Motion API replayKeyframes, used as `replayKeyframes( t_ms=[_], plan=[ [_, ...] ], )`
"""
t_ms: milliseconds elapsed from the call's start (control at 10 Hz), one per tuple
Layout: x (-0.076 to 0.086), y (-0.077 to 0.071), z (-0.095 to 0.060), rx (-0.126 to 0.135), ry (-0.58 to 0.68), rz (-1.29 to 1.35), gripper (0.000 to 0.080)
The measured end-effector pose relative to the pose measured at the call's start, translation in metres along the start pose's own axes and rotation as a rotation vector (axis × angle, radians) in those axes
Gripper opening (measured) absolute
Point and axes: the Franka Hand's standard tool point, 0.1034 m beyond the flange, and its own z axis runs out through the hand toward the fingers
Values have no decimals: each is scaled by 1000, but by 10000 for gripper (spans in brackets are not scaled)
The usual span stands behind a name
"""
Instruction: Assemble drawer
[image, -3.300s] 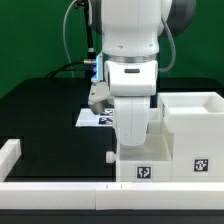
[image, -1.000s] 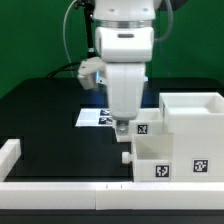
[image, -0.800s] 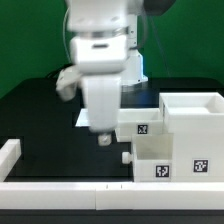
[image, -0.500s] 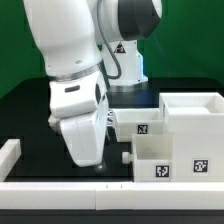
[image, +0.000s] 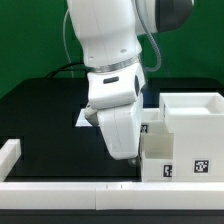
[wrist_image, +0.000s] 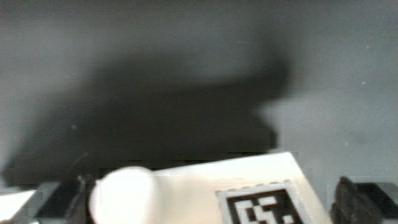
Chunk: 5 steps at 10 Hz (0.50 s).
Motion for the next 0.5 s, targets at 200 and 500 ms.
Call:
replayKeyframes(
  t_ms=[200, 500],
  plan=[
    [0, 0, 1, -4, -2, 2, 650],
    [-17, 0, 0, -5, -3, 2, 650]
  ],
)
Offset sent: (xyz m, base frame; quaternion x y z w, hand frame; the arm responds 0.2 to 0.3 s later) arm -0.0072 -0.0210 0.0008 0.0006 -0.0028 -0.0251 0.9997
